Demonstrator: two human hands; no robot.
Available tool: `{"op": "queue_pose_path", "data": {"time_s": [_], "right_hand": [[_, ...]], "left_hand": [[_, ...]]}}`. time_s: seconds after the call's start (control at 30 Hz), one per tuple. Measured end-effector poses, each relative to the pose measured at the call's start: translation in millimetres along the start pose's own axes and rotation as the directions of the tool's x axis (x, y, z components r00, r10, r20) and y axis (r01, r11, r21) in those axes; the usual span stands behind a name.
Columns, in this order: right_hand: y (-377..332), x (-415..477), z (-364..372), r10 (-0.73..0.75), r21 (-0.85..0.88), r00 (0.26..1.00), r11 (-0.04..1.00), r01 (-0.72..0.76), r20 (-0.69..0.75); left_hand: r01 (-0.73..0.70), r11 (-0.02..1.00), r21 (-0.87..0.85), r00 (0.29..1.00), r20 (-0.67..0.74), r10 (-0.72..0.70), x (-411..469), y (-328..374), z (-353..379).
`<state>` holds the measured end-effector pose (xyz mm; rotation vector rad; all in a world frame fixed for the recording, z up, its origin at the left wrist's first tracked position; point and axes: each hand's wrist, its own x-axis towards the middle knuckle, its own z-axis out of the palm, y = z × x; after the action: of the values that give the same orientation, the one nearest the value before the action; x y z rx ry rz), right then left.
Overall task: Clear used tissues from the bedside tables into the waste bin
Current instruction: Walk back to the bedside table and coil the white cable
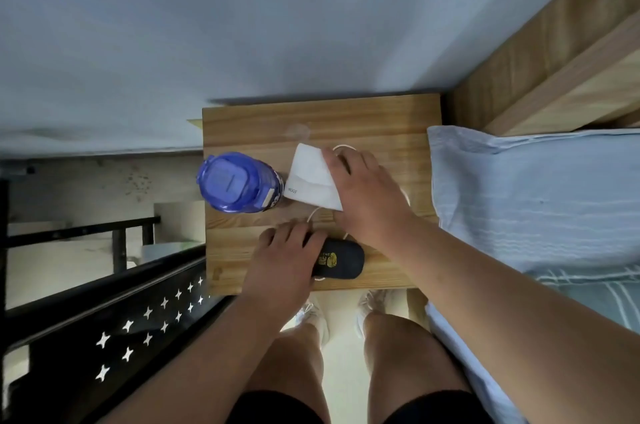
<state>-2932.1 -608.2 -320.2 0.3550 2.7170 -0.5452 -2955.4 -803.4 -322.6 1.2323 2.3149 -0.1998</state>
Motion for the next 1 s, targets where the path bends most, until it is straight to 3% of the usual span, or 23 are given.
{"op": "queue_pose_path", "data": {"time_s": [0.1,0.2,0.33,0.47,0.53,0.67,0.87,1.0], "right_hand": [[3,-9,-10,0.043,0.122,0.996,0.992,-0.034,-0.073],[14,-26,-26,0.228,0.318,0.955,0.935,-0.16,-0.189],[39,-37,-43,0.532,0.497,0.81,0.787,-0.366,-0.246],[53,-22,-43,0.599,0.495,0.772,0.748,-0.443,-0.214],[58,-11,-38,0.629,0.508,0.751,0.723,-0.469,-0.201],[63,3,-28,0.678,0.49,0.702,0.698,-0.521,-0.22],[68,12,-17,0.674,0.384,0.713,0.721,-0.576,-0.196],[68,9,-12,0.652,0.354,0.739,0.74,-0.572,-0.169]], "left_hand": [[0.1,0.991,-0.084,0.994,0.051,-0.096,-8,4,-10],[0.255,0.919,-0.3,0.967,0.088,-0.24,-16,15,-28],[0.359,0.666,-0.655,0.924,0.149,-0.351,-4,37,-59],[0.378,0.367,-0.85,0.87,0.19,-0.456,42,53,-81],[0.35,0.283,-0.893,0.852,0.178,-0.493,66,59,-85],[0.291,0.297,-0.909,0.844,0.098,-0.527,104,66,-90],[0.288,0.546,-0.787,0.893,0.016,-0.449,137,68,-85],[0.334,0.581,-0.742,0.89,0.047,-0.453,139,63,-76]]}}
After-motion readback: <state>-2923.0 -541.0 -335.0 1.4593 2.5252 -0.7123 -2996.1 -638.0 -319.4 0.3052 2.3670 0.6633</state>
